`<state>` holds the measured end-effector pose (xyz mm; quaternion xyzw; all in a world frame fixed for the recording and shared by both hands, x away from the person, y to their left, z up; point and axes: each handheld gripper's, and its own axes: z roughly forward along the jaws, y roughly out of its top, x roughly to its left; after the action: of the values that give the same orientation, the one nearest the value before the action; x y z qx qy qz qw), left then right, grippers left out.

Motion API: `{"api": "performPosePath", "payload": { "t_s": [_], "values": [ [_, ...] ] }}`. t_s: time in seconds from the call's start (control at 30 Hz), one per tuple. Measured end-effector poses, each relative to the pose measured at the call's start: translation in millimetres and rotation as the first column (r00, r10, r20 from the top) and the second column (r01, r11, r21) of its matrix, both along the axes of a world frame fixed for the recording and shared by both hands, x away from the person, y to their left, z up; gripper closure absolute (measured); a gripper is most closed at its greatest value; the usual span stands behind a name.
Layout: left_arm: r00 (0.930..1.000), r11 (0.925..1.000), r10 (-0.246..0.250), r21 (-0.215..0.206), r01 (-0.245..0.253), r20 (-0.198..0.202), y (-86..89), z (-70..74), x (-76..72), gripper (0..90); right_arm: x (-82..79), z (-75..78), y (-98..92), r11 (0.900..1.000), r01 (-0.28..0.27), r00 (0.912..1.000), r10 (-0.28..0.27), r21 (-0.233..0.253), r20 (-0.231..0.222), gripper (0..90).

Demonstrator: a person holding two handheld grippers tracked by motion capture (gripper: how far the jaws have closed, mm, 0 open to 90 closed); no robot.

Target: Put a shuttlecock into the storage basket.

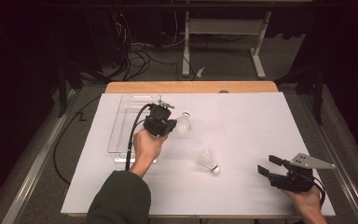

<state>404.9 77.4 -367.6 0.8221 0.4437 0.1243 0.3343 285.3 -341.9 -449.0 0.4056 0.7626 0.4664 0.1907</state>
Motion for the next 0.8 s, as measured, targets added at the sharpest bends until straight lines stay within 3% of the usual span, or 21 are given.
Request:
{"api": "performPosePath", "payload": {
  "t_s": [0.8],
  "values": [
    [0.9995, 0.9994, 0.032, -0.016, -0.032, 0.008, 20.2, 6.5, -1.5, 90.0, 0.1, -0.1, 0.2, 1.000, -0.001, 1.0000, 0.001, -0.002, -0.002, 34.5]
  ]
}}
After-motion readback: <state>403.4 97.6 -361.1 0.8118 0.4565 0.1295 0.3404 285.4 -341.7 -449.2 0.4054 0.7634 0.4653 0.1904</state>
